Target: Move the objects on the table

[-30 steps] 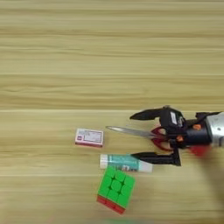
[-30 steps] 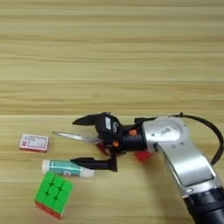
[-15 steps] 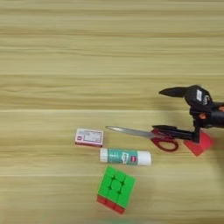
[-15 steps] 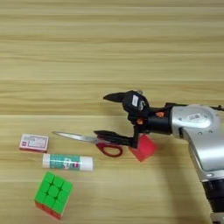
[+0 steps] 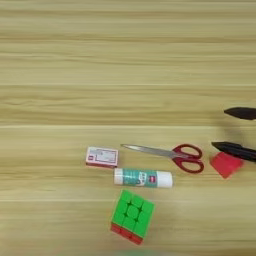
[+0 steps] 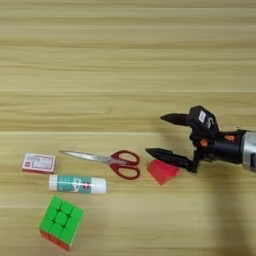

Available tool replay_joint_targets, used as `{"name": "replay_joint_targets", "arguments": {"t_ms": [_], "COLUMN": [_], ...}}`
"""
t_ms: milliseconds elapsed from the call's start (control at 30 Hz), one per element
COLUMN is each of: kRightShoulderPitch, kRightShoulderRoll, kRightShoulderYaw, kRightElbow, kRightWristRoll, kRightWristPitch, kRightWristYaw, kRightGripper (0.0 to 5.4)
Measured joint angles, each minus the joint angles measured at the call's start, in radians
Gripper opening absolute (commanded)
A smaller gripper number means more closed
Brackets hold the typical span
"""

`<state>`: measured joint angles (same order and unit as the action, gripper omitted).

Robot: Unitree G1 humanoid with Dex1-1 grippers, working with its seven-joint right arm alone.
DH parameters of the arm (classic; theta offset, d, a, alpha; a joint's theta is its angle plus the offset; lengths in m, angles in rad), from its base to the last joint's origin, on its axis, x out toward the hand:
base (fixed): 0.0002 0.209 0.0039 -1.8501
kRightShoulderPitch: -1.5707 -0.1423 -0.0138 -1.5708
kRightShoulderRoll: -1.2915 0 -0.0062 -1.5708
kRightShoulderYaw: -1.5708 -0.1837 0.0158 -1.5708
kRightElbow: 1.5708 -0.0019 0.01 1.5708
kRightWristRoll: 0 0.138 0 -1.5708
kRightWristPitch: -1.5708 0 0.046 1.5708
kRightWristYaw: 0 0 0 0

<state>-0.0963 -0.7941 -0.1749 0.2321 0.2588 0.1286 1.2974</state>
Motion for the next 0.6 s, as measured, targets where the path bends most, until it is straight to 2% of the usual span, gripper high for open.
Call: {"name": "replay_joint_targets", "arguments": {"t_ms": [233, 533, 600], "kRightShoulderPitch": [0.043, 0.077, 0.075], "kRightShoulderRoll": [-0.001, 0.000, 0.000], "kRightShoulderYaw": [0.000, 0.038, 0.049], "kRightElbow": [0.020, 0.046, 0.072], "kRightWristRoll": [-0.009, -0.071, -0.081], "kRightWristPitch": [-0.031, -0.077, -0.083], "kRightWristYaw": [0.019, 0.019, 0.018], "kRightGripper": [5.36, 5.36, 5.12]}}
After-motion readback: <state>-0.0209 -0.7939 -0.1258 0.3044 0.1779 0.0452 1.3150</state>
